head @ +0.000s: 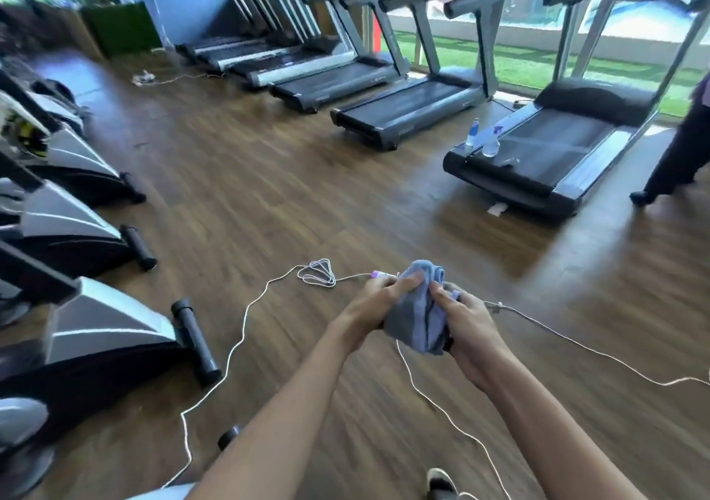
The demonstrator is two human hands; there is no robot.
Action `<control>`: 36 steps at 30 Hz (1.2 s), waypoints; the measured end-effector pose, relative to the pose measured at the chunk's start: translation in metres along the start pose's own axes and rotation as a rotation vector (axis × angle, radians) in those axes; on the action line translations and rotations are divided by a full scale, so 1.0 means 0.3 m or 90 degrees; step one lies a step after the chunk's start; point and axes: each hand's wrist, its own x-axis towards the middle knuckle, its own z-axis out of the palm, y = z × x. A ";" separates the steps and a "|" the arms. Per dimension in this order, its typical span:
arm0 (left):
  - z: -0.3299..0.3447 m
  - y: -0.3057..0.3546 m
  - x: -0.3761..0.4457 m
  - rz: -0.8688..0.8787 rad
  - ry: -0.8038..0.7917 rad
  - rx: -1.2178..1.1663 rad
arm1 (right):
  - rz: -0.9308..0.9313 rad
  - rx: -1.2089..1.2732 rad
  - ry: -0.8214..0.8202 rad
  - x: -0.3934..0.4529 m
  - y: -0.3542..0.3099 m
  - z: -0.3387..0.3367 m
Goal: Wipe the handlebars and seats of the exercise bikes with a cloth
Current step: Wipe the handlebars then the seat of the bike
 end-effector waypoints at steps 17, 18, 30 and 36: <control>-0.436 0.151 0.494 0.008 0.379 -0.297 | 0.068 -0.179 -0.422 0.878 -0.256 0.355; -0.496 0.147 0.507 0.013 0.400 -0.324 | 0.060 -0.206 -0.453 0.926 -0.254 0.417; -1.130 0.125 0.548 -0.013 0.550 -0.395 | 0.064 -0.298 -0.625 1.286 -0.278 1.150; -1.365 0.073 0.526 0.011 0.722 -0.523 | 0.109 -0.325 -0.726 1.414 -0.237 1.499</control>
